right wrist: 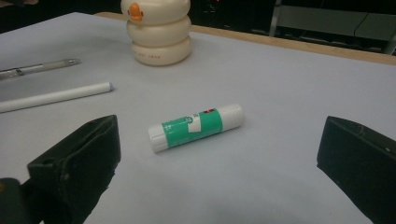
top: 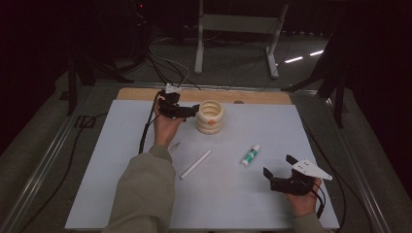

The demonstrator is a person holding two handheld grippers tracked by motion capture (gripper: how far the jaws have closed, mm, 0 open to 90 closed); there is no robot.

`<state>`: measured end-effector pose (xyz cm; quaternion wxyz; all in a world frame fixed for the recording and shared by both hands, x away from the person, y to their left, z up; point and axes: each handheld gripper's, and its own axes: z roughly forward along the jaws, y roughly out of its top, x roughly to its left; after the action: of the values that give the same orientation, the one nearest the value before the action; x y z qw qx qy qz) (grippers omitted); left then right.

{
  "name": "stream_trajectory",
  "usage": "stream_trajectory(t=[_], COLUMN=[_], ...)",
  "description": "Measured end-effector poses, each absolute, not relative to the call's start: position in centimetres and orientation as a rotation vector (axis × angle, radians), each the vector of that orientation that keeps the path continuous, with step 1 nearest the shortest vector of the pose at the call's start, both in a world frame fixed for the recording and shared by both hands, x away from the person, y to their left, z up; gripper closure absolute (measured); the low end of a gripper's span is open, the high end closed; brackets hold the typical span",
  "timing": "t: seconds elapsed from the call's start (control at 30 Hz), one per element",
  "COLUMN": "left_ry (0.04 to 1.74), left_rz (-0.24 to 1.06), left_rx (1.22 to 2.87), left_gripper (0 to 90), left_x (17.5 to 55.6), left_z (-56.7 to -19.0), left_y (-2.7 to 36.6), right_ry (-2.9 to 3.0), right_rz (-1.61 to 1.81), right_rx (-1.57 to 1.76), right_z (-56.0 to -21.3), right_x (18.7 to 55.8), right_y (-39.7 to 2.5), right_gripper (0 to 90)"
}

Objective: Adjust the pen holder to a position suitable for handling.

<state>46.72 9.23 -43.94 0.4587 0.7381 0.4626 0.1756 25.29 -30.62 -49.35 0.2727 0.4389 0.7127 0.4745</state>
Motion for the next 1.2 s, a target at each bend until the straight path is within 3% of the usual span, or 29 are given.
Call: stream_trajectory(t=[0.23,0.37,0.83,1.2], left_ry=[1.165,1.195,1.401,1.33], left_rz=[0.396,0.358,0.364,0.354], left_rx=[1.827,1.852,1.845,1.867], left_gripper=[2.3,7.8,72.3,78.2], left_x=[47.2,47.6,48.0,47.3], left_z=[-44.4,-44.6,-46.5,-46.6], left_y=[7.6,6.3,4.4,4.4], right_ry=[1.917,1.917,1.916,1.915], right_rz=[1.291,1.293,1.296,1.293], right_rx=[1.167,1.168,1.165,1.169], right_z=[-49.3,-49.3,-49.3,-49.2], right_x=[25.3,25.3,25.2,25.1], right_y=[-30.6,-30.6,-30.8,-30.8], right_gripper=[0.0,0.0,0.0,0.0])
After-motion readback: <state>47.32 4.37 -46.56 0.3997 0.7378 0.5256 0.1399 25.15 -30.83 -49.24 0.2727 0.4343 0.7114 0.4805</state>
